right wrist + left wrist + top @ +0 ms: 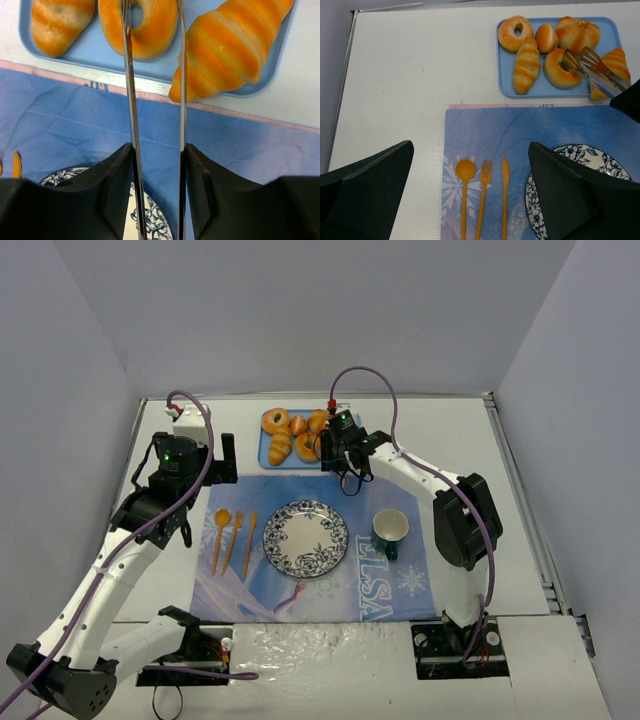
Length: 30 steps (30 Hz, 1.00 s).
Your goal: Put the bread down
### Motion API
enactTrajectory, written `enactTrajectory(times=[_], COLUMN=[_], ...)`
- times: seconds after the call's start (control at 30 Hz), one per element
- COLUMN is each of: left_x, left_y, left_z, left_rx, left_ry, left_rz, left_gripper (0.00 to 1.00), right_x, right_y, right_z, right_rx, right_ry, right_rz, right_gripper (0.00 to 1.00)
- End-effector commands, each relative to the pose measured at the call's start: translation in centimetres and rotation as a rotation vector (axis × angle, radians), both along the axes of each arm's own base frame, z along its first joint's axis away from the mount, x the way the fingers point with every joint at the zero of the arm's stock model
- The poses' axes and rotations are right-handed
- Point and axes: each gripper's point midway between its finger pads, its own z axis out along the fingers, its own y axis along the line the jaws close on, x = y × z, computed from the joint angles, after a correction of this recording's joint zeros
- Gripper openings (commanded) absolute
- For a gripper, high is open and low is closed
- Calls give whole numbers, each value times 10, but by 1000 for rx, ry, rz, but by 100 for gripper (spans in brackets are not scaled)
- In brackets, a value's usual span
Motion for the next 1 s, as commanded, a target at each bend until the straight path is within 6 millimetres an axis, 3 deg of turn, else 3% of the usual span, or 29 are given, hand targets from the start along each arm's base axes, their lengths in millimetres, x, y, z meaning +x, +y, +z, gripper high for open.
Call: enactTrajectory(times=[0.0,0.27,0.57,0.97], left_x=[5,5,6,6], left_y=[0,0,0,0], left_z=[33,32,31,31], left_rx=[-16,-16,-14,-12], left_ry=[-98,-97,-94,-94], left_rz=[5,6,6,8], left_gripper=[97,97,97,97], right_x=[13,9,5,-6], right_y=[7,9,1,-4], right_z=[31,38,67,103], right_rx=[50,65,81,103], right_ry=[-70,-72,-118,-164], right_rz=[2,19,9,23], right_gripper=[38,16,0,0])
